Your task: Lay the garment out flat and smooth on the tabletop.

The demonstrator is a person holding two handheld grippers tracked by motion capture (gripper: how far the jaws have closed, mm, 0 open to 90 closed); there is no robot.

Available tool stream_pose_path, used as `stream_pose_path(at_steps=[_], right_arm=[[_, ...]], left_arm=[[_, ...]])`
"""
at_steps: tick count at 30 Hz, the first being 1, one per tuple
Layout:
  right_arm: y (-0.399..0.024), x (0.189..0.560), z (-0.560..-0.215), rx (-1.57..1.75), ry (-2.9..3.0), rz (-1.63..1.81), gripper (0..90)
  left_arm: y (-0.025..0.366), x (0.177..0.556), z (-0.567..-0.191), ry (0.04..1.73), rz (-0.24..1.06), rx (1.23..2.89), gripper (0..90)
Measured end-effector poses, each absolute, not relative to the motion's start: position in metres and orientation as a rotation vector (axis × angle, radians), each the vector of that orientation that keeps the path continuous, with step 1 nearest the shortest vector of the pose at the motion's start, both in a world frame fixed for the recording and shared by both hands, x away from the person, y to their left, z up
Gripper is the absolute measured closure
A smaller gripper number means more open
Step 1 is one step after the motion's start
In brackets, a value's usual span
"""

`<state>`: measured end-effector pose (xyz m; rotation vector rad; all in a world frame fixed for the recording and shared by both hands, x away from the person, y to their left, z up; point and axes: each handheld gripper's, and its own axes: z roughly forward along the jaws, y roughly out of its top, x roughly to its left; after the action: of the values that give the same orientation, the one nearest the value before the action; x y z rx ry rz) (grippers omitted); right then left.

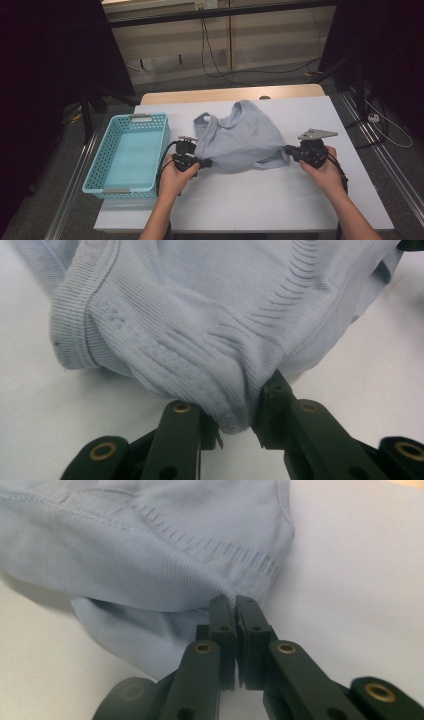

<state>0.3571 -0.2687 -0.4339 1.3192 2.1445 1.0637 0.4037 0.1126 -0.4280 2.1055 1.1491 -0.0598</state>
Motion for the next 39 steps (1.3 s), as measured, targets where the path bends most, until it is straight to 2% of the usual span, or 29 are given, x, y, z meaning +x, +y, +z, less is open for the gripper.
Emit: stream_pose_path(at_steps=[4,10,16,23,33,39], right_arm=[[-0.269,0.358,-0.437,1.327,2.144,1.058,87.5],[-0.27,0.358,-0.437,1.333,2.142,1.076,86.3],[-0.271,0.357,-0.435,1.332,2.133,1.084,85.2],[-0.273,0.353,-0.428,1.316,2.106,1.132,85.2],[-0.249,0.343,-0.425,1.211,2.182,1.161,68.1],[-0.237,0.342,-0.43,1.163,2.257,1.178,63.0]], left_arm=[[0.11,0.402,-0.428,1.136,-0.04,2.115,71.9],[0.109,0.399,-0.431,1.127,0.0,2.129,54.2],[0.109,0.394,-0.432,1.139,0.042,2.131,41.7],[0.112,0.388,-0.43,1.139,0.047,2.148,38.7],[0.121,0.381,-0.429,1.15,0.05,2.154,32.6],[0.116,0.381,-0.431,1.141,0.063,2.164,27.8]])
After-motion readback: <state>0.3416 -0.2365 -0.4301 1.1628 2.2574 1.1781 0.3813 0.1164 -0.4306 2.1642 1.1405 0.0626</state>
